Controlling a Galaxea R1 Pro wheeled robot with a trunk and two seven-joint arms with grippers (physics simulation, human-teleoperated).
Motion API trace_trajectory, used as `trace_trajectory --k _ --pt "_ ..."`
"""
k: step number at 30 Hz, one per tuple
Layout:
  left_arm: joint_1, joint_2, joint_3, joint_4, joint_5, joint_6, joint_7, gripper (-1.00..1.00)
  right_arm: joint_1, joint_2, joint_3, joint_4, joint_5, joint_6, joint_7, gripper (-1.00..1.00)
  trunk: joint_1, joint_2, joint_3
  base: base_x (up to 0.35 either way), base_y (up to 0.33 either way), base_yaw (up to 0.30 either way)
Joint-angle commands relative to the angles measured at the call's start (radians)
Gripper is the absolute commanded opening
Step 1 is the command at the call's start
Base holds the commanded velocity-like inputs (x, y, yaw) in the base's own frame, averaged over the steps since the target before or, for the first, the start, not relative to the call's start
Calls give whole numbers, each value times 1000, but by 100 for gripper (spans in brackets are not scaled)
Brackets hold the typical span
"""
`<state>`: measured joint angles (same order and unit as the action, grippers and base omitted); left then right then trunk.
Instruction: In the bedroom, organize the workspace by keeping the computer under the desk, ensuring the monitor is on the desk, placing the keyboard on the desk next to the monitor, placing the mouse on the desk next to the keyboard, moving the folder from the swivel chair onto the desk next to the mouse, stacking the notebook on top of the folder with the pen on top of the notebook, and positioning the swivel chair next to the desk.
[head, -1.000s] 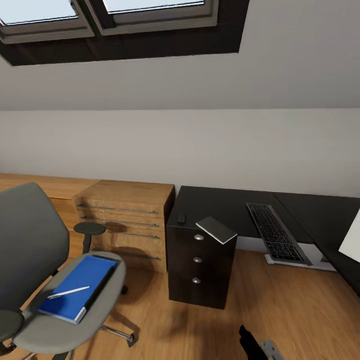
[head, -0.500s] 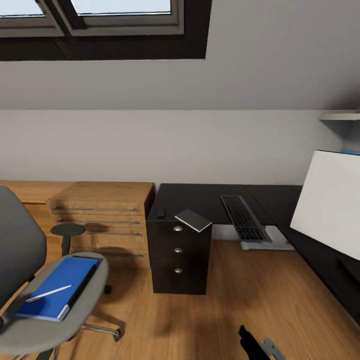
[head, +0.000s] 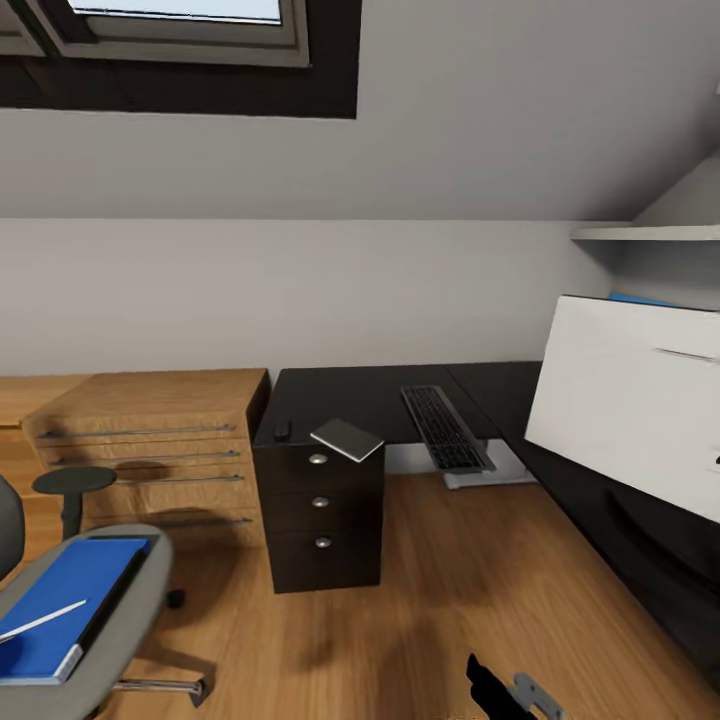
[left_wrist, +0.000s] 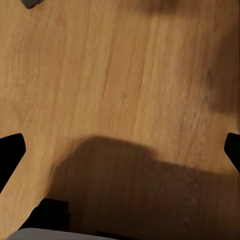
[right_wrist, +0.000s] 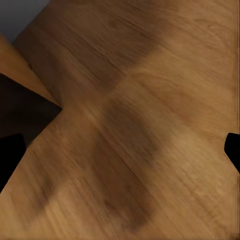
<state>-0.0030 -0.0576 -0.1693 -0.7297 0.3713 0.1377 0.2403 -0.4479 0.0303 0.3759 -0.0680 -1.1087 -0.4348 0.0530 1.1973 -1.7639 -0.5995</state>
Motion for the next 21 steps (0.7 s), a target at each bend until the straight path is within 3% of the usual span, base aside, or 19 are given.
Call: trace_trajectory --k 1,8,12,21 --pt "0 1 -4 -2 9 3 8 100 -1 1 5 2 -6 -4 5 100 0 -1 -1 0 0 -266" --pt "0 1 -4 -2 9 3 8 100 -1 5 5 4 16 -4 7 100 0 -1 -1 0 0 -266" --pt "0 1 -4 -1 9 3 8 100 0 11 5 11 64 -4 7 100 0 -1 -1 0 0 -266" --pt "0 1 -4 -1 9 3 9 100 -1 11 5 13 84 -4 7 100 0 -1 -1 0 0 -253"
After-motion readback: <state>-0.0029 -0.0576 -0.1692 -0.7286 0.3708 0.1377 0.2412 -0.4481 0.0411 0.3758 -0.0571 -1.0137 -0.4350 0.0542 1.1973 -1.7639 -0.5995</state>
